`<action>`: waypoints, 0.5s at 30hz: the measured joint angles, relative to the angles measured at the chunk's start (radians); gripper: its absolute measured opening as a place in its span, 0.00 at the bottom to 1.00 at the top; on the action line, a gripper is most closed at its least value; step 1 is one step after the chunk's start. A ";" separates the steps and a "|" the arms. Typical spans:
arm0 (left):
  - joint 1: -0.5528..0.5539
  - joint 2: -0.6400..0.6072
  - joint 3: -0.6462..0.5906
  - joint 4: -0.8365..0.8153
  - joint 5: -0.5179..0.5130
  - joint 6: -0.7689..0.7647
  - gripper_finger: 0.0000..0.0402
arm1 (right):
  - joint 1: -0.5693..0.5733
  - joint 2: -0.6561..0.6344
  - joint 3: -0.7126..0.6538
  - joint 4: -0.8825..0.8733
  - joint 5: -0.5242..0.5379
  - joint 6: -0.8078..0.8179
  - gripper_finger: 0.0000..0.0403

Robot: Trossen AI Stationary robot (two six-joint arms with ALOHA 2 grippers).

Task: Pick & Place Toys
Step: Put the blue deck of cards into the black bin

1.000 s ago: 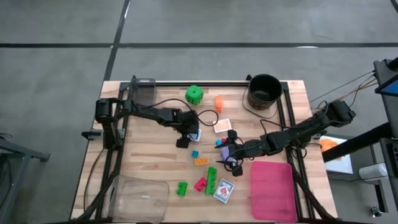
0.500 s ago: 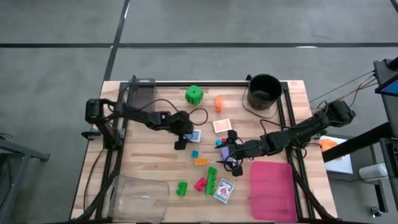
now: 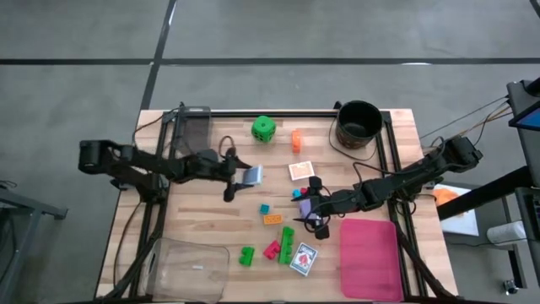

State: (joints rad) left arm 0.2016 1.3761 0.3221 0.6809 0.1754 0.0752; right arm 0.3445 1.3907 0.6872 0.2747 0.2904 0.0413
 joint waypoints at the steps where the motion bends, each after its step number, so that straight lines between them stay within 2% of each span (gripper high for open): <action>1: 0.003 -0.027 -0.019 0.016 -0.006 -0.007 0.74 | 0.000 0.000 -0.004 0.009 -0.001 0.000 0.70; 10: 0.093 -0.264 -0.162 0.091 -0.169 -0.091 0.74 | 0.000 0.000 -0.007 0.022 -0.001 -0.011 0.70; 15: 0.153 -0.342 -0.207 0.086 -0.290 -0.129 0.74 | 0.000 0.000 -0.008 0.027 -0.001 -0.011 0.70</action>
State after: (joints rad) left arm 0.3545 1.0340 0.1153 0.7673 -0.1145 -0.0536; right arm 0.3443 1.3911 0.6788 0.3013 0.2897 0.0299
